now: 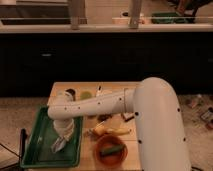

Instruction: Wipe tray with towel

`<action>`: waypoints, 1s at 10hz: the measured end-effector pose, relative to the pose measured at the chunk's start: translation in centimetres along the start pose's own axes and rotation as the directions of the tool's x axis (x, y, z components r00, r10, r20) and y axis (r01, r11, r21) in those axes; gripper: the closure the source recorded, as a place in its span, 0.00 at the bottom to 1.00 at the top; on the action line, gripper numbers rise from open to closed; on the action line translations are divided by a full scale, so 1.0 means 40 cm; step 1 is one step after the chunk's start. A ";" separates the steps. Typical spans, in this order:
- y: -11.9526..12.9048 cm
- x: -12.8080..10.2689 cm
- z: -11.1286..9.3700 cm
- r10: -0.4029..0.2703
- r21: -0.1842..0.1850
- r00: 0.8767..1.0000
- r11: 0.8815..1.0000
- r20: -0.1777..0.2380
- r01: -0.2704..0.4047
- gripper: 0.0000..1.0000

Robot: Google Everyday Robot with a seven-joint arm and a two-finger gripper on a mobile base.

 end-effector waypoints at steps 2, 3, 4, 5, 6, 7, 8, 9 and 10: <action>-0.016 0.054 0.013 0.041 -0.010 0.999 0.999 -0.032 -0.041 1.00; -0.026 0.079 0.019 0.055 -0.013 0.997 0.998 -0.048 -0.056 1.00; -0.046 0.100 0.026 0.069 -0.008 0.996 0.998 -0.062 -0.069 1.00; -0.061 0.105 0.027 0.070 0.004 0.995 0.998 -0.066 -0.070 1.00; -0.085 0.103 0.029 0.061 0.019 0.996 0.998 -0.069 -0.060 1.00; -0.117 0.084 0.034 0.036 0.031 0.997 0.999 -0.064 -0.034 1.00; -0.148 0.057 0.040 0.004 0.038 0.999 0.999 -0.051 -0.002 1.00; -0.153 0.052 0.041 -0.002 0.040 0.999 0.999 -0.049 0.004 1.00; -0.211 -0.068 0.059 -0.135 0.063 0.991 0.989 0.009 0.135 1.00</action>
